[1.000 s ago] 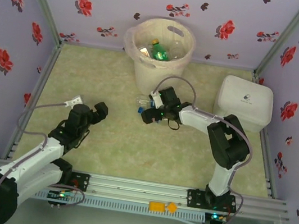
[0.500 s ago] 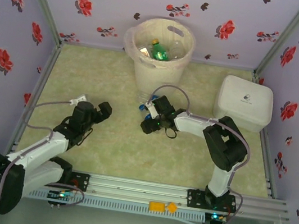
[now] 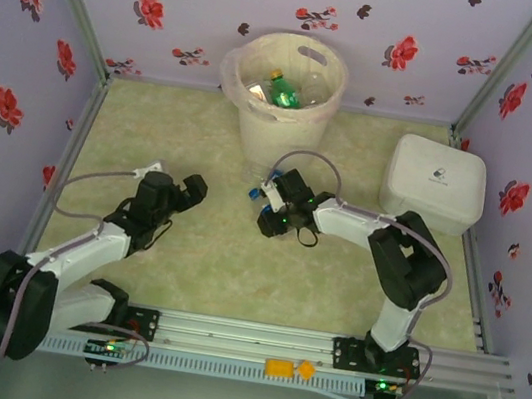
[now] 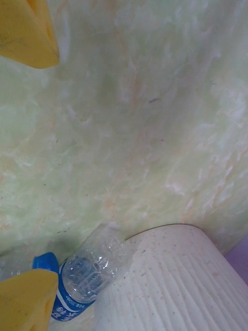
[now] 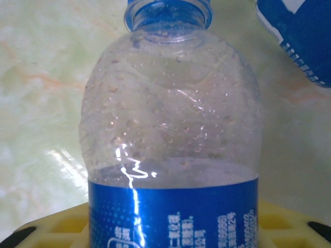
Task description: Put the plastic bottles in the bin
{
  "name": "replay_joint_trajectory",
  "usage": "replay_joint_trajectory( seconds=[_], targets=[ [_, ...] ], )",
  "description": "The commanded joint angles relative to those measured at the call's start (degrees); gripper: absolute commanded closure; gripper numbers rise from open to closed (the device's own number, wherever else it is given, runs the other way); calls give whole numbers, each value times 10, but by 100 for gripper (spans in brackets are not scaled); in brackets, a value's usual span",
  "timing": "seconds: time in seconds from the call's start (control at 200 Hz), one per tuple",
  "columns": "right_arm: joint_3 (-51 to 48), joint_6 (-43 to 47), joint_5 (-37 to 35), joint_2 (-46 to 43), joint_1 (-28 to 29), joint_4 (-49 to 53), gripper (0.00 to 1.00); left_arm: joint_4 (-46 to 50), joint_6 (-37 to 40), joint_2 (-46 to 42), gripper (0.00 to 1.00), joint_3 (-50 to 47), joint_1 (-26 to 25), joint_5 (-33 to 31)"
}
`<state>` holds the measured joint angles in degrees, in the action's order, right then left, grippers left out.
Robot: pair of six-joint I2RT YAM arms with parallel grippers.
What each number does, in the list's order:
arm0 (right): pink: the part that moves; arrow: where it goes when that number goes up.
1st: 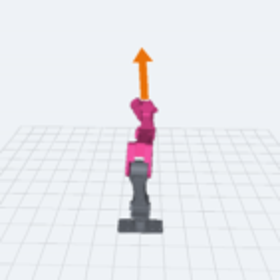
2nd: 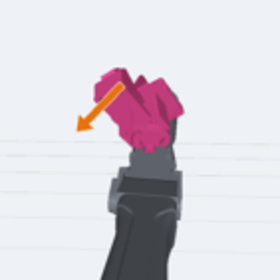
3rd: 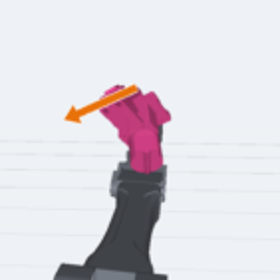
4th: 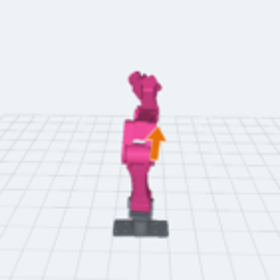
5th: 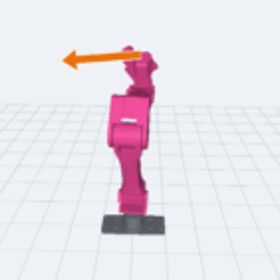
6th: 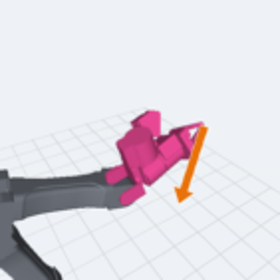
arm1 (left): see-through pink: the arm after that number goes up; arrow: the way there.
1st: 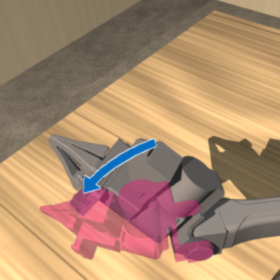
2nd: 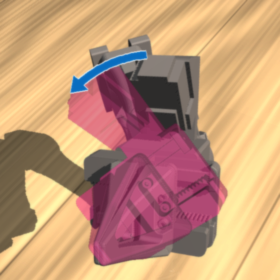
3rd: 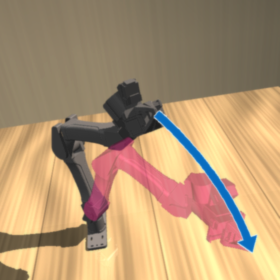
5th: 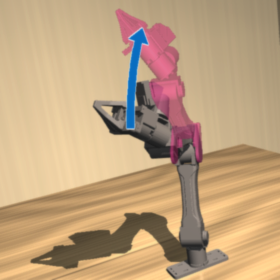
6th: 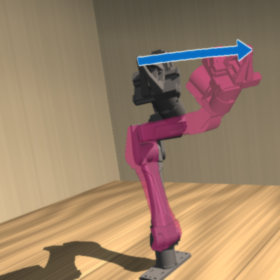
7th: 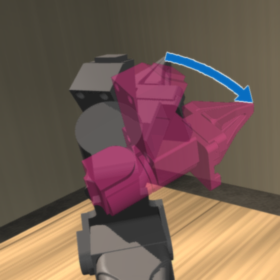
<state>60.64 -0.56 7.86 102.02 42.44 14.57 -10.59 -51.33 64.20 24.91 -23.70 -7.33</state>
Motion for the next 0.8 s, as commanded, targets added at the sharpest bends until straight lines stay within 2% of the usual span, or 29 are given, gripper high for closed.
replay_joint_trajectory(
  seconds=[0.0,0.205,0.41,0.605,0.795],
  targets=[
    [-2,-1,43,-61,3,28,64,-30,-6,22,0,24,4,25],
    [12,-6,63,-149,-3,34,65,-49,14,68,0,45,3,56],
    [89,-31,80,-203,-42,17,64,-40,53,96,0,62,1,97],
    [192,-46,73,-195,-86,-19,64,-51,58,82,0,43,-2,97],
    [296,-56,-11,-135,-122,-43,63,-43,62,72,0,38,-7,98]
  ],
)
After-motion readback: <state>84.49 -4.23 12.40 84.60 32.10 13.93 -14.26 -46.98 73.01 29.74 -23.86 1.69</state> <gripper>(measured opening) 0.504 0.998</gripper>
